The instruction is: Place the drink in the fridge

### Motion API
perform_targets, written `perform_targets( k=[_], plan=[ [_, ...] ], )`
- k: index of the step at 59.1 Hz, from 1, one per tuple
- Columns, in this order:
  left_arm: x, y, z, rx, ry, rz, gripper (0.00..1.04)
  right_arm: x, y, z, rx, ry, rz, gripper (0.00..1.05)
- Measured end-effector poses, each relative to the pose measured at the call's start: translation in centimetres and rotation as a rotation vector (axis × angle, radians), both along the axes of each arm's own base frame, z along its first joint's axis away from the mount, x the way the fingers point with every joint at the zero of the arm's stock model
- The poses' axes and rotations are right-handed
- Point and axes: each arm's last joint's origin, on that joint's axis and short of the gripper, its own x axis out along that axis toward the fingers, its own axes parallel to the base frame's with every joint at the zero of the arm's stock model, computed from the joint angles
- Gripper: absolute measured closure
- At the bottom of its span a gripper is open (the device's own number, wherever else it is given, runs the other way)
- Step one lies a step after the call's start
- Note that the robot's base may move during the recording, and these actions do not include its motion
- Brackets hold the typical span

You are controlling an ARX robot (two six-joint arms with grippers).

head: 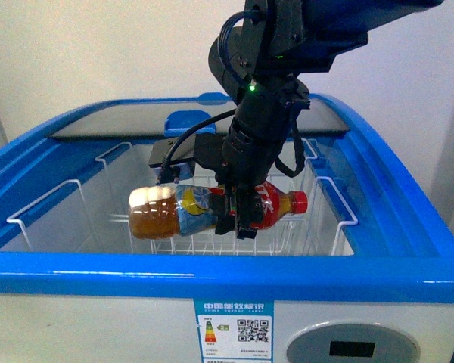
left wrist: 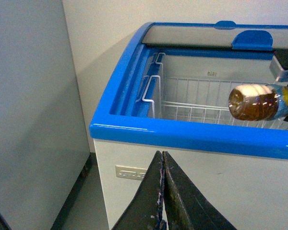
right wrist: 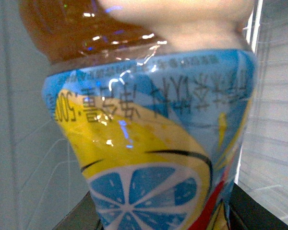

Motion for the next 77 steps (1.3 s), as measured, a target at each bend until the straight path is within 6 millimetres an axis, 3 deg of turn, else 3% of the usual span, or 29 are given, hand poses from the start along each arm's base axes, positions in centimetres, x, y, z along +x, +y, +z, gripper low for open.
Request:
perform_targets(
  k=[9, 15, 30, 39, 44, 47, 50, 51, 52, 61, 67, 77],
  plan=[
    [-0.2, 0.0, 0.0, 0.000, -0.001, 0.000, 1.02, 1.0, 0.5, -2.4, -0.004, 0.010, -0.004, 0.65],
    [-0.5, 0.0, 0.0, 0.000, -0.002, 0.000, 1.02, 1.7, 0.9, -5.2, -0.004, -0.015, -0.018, 0.65],
    [-1.4, 0.0, -0.5, 0.000, 0.034, -0.001, 1.02, 1.1, 2.3, -11.0, -0.007, -0.087, -0.006, 0.65],
    [-1.8, 0.0, -0.3, 0.000, 0.005, 0.000, 1.02, 1.1, 2.7, -10.3, 0.056, -0.159, 0.010, 0.36],
    [-1.8, 0.0, -0.3, 0.000, 0.003, 0.000, 1.02, 0.8, 2.7, -8.0, 0.113, -0.151, 0.020, 0.18],
    [-1.8, 0.0, -0.3, 0.000, 0.003, 0.000, 1.02, 0.5, 2.3, -5.3, 0.159, -0.141, 0.020, 0.07],
    [-1.8, 0.0, -0.3, 0.000, 0.004, -0.001, 1.02, 0.1, 1.4, -2.1, 0.201, -0.131, 0.018, 0.08],
    [-1.8, 0.0, -0.3, 0.000, 0.005, 0.000, 1.02, -2.2, -2.6, 6.4, 0.371, -0.040, -0.008, 0.08],
    [-1.8, 0.0, -0.3, 0.000, 0.005, 0.000, 1.02, -2.6, -3.1, 7.3, 0.396, -0.027, -0.014, 0.08],
    [-1.8, 0.0, -0.3, 0.000, 0.005, 0.000, 1.02, -4.9, -6.9, 13.0, 0.566, -0.088, -0.074, 0.08],
    [-1.8, 0.0, -0.3, 0.000, 0.005, 0.000, 1.02, -7.0, -10.8, 16.4, 0.658, -0.281, -0.271, 0.08],
    [-1.8, 0.0, -0.3, 0.000, 0.005, 0.000, 1.02, -11.3, -16.7, 18.2, 0.788, -0.509, -0.715, 0.08]
  ],
)
